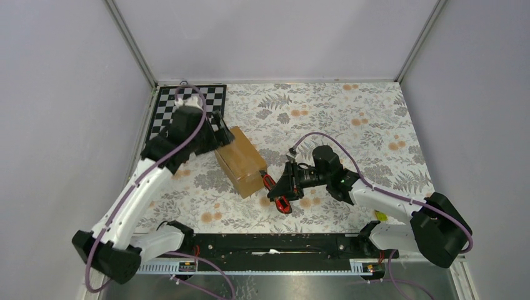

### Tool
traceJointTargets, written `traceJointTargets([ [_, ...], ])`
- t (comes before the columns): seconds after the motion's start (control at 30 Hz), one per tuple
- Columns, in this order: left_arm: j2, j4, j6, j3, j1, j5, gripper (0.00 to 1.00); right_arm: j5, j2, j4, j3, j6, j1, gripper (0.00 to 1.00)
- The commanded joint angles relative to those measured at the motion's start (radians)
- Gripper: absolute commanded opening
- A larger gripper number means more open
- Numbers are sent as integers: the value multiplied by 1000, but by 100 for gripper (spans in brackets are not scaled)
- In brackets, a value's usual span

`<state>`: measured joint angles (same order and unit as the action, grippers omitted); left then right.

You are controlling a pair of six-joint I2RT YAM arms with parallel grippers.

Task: Unpack the express box
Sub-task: Cut the express box at the center of the board.

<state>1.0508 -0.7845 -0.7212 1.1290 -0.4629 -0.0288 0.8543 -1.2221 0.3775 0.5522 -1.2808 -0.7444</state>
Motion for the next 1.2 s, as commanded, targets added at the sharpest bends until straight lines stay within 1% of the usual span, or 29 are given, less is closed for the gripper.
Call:
traceJointTargets([
  [0.0,156,34,226,195,98,-141,84,0,34,9,25,5,-14,0],
  [0.1,297,42,307,279,123,-196,90,-8,34,8,28,6,-21,0],
  [0.2,387,77,339,309,141,-184,95,-12,28,10,25,2,-26,0],
  [0.33,493,75,348,328,163,-159,93,-23,37,21,12,-8,-26,0],
  [0.4,519,82,346,319,169,-142,89,-26,34,23,10,-9,-27,0],
  [0.53,530,117,328,288,174,-111,80,-29,26,41,8,-20,-29,0],
  [0.67,540,119,325,284,175,-103,76,-31,23,45,4,-25,-32,0],
  [1.0,529,135,319,252,175,-81,72,-43,-14,90,1,-51,-47,0],
  [1.17,529,139,319,242,175,-72,71,-62,-20,82,-1,-55,-47,0],
])
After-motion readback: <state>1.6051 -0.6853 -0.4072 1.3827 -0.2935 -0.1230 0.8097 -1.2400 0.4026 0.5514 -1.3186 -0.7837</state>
